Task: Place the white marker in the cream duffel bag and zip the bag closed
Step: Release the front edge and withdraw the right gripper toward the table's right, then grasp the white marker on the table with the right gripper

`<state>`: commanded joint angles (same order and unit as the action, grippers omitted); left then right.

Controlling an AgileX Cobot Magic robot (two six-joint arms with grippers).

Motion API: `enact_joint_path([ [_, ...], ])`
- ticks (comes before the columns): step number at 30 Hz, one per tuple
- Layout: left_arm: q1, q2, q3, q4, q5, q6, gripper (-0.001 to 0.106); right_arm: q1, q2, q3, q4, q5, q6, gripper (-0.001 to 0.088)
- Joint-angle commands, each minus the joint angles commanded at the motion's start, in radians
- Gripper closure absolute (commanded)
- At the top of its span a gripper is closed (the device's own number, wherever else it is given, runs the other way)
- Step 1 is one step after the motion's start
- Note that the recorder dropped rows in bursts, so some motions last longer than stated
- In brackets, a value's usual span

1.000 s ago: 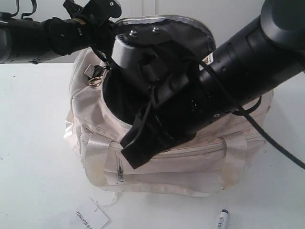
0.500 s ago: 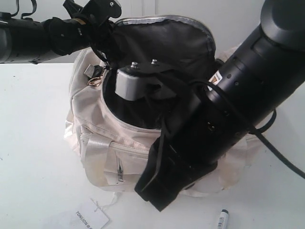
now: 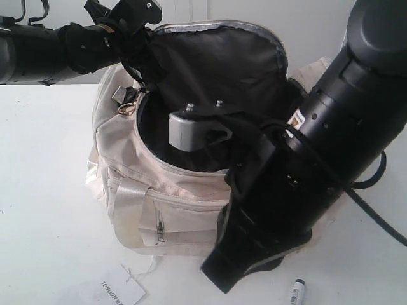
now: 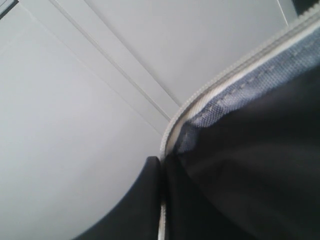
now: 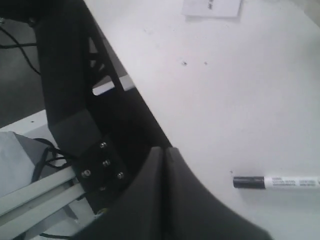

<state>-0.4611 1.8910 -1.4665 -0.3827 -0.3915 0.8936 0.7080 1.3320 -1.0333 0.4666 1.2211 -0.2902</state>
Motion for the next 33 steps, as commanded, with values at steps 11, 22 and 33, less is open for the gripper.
enact_joint_path([
  [11, 0.000, 0.000, 0.000, 0.000, 0.000, 0.000, 0.105, 0.000, -0.092, 0.207, -0.105, -0.142, 0.277, 0.0868],
  [22, 0.000, 0.000, 0.000, 0.000, 0.000, 0.000, 0.105, 0.000, -0.172, 0.408, -0.145, -0.376, 0.522, 0.0868],
  [33, 0.000, 0.000, 0.000, 0.000, 0.000, 0.000, 0.105, 0.018, -0.212, 0.501, -0.262, -0.514, 0.755, 0.0868],
])
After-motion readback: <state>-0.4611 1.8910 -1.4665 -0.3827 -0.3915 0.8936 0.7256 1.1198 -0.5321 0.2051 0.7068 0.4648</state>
